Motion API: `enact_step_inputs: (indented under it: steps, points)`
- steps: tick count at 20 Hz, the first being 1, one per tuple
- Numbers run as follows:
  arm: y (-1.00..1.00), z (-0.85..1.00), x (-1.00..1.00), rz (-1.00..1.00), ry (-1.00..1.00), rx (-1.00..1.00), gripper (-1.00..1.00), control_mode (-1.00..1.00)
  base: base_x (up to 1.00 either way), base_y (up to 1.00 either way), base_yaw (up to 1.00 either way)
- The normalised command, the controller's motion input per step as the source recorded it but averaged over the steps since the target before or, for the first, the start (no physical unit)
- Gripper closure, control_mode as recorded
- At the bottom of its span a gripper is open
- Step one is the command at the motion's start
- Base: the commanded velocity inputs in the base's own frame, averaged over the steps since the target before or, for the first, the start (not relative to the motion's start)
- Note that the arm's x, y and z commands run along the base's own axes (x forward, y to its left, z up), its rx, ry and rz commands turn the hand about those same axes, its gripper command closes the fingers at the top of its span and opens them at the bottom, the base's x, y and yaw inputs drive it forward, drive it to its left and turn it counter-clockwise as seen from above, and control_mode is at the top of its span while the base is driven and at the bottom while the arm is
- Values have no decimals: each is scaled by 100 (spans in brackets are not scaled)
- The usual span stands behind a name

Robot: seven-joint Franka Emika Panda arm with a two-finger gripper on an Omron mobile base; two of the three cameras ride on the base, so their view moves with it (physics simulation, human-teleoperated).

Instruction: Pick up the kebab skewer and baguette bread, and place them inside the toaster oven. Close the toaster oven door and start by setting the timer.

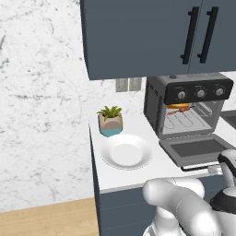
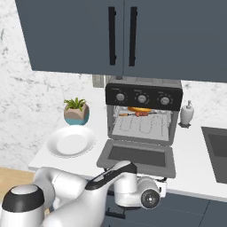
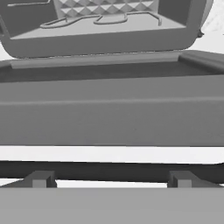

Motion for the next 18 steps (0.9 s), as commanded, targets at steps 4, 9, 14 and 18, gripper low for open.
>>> enact_step_inputs:
  steps: [4,9,14,18]
  points:
    - [0,-19,0,0,1,0,-100,-100,0,0,0]
    - [0,-21,0,0,5,0,-100,-100,0,0,0]
    - [0,-20,0,0,12,0,-100,-100,0,0,0]
    - [0,-22,-1,0,10,0,-100,-100,0,0,0]
